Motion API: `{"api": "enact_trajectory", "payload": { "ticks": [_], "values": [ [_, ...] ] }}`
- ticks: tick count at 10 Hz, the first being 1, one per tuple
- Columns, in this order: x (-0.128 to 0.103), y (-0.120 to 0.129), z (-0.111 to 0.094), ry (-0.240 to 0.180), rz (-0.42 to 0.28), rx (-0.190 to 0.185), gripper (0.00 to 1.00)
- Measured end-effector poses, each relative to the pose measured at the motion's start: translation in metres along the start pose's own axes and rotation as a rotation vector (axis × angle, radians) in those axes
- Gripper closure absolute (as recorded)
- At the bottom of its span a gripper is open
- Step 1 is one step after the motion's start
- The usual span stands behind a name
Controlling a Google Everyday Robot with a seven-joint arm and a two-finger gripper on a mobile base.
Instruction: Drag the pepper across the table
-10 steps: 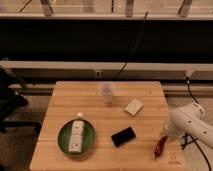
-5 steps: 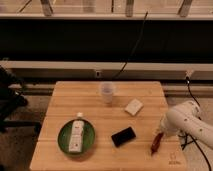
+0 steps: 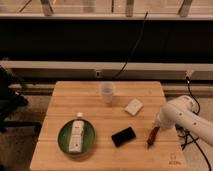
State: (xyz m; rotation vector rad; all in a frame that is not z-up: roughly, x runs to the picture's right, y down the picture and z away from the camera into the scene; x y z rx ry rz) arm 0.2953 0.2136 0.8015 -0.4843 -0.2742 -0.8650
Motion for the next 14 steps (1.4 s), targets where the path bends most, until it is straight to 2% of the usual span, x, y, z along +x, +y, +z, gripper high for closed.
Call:
{"api": "enact_trajectory", "payload": {
  "ticks": [5,14],
  "values": [
    [0.025,-0.020,0.001,0.018,0.012,0.024,1.00],
    [0.057,-0.051,0.019,0.043,0.007,0.003,1.00]
  ]
}}
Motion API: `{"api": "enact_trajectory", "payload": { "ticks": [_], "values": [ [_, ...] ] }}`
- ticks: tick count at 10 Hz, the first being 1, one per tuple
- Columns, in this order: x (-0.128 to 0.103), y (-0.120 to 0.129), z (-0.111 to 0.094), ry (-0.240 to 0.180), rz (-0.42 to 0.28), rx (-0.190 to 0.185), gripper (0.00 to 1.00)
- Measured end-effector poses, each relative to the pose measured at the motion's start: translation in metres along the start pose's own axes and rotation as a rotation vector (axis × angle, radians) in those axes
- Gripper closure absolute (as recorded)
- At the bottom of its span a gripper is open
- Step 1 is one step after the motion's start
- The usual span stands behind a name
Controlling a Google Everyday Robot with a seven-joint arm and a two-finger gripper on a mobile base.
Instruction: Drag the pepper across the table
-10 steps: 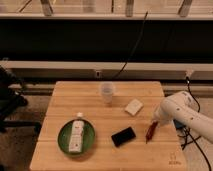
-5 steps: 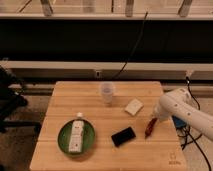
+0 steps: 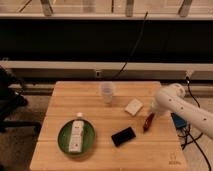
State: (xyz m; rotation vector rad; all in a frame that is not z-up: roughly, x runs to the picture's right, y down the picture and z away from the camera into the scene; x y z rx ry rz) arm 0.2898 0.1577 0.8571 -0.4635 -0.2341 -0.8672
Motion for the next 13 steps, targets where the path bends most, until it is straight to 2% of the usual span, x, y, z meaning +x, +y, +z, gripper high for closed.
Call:
{"api": "enact_trajectory", "payload": {
  "ticks": [9,12,13],
  "values": [
    [0.023,-0.026,0.005,0.026,-0.011,-0.021,1.00],
    [0.000,-0.034,0.007,0.029,-0.055,-0.033,1.00],
    [0.000,-0.037,0.007,0.031,-0.059,-0.034,1.00]
  ]
}}
